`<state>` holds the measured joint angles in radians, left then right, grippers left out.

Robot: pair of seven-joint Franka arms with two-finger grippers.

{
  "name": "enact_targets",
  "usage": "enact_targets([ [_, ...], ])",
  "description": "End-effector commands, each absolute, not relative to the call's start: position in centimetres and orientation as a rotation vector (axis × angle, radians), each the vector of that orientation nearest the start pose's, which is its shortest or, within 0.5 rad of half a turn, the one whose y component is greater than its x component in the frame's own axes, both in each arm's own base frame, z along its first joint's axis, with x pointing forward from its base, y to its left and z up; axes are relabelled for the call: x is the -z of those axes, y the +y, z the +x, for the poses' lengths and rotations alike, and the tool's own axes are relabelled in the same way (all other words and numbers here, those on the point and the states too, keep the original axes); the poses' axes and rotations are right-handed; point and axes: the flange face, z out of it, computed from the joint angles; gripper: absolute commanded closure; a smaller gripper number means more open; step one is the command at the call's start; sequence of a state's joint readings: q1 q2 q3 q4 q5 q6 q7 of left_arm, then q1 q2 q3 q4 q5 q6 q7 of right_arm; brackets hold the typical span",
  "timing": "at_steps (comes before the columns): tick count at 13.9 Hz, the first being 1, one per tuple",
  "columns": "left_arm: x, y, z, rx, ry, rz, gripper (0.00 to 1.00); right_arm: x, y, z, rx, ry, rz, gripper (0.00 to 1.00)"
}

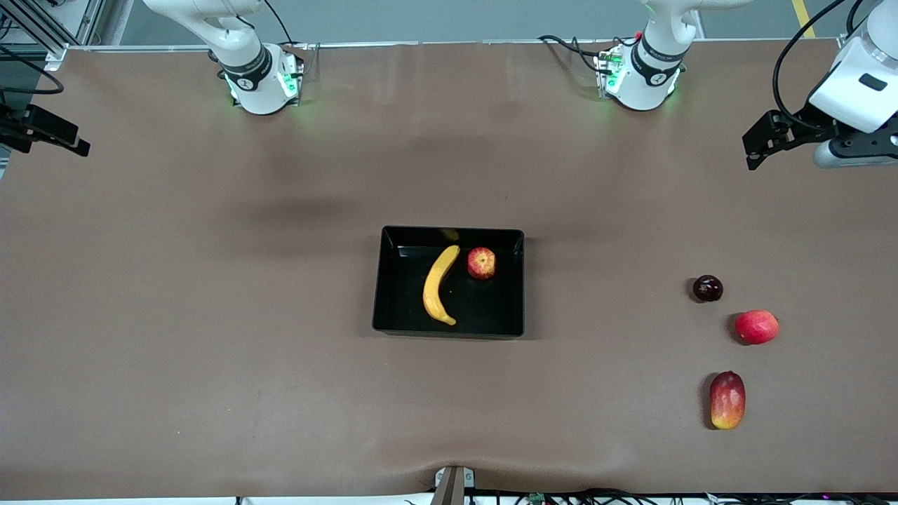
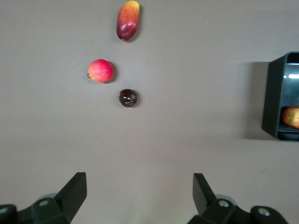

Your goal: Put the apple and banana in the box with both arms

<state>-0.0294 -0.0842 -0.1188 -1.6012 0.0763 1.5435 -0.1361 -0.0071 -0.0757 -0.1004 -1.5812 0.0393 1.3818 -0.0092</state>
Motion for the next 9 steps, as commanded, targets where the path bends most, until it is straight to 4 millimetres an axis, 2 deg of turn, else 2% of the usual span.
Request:
enact_targets([
  [1,-65.56,-6.08,51.50,0.051,0.037,-3.102,0.00,-64.93,-4.39,49.86,-0.158,0.113,-3.087,0.00],
  [3,-65.54,-5.52,51.71,0.050,0.043,-3.104,0.00,-64.94,-4.39,49.93,-0.156,0.113,-3.088,0.00],
  [9,-65.82,-5.94,51.66,0.056,0.033,-3.137,0.00,-64.97,-4.48,49.91,-0.151,0.115,-3.088,0.00],
])
